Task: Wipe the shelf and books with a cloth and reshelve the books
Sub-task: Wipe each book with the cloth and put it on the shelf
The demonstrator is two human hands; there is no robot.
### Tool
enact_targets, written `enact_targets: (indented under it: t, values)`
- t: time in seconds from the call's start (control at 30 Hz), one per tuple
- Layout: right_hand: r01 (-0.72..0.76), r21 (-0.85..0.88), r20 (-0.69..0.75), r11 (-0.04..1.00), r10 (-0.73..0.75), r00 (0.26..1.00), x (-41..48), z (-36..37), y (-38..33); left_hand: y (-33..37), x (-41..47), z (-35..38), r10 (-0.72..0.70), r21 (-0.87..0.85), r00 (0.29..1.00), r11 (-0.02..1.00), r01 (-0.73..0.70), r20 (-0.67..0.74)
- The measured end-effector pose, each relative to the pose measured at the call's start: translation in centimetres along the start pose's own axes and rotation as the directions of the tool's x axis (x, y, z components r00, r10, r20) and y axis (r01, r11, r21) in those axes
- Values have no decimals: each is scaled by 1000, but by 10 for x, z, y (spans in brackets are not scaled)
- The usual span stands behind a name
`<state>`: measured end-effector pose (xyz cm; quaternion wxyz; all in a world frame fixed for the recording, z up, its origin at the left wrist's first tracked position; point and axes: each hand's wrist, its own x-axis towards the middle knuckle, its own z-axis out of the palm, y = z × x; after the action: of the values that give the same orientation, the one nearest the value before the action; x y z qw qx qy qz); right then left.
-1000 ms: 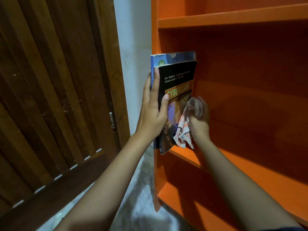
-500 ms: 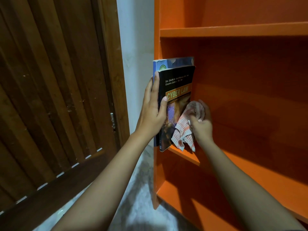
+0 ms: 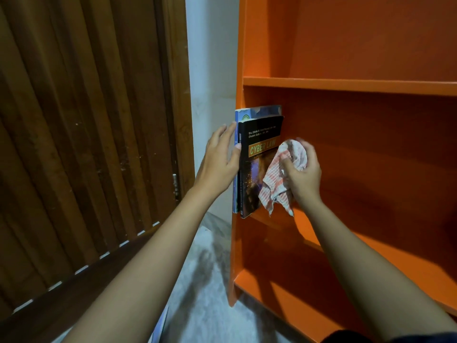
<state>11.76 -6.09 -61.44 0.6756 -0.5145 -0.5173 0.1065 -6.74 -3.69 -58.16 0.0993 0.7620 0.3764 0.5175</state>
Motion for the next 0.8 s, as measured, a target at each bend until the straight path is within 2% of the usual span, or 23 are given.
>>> enact_targets:
  t: [0.17,0.33,0.5,0.63,0.8]
  values:
    - [110,-4,51,994,-110,993,-34,22,-29,-9,-30,-44,-42,192,999,981,36,26]
    - [191,-39,202,981,-180,963,-93,72,-17,-56,-88,-73,-220,319,971,931,179,97]
    - [29,-116,411,993,22,912,-160,129,22,-124,-157,-84,-449,393,886,840,374,116]
    - [-89,-168,531,982,166,831,-212,168,58,-180,-213,-94,-631,432,766,728,533,118]
    - [-180,-282,657,942,327,679,-268,209,114,-245,-283,-104,-787,441,605,587,679,117]
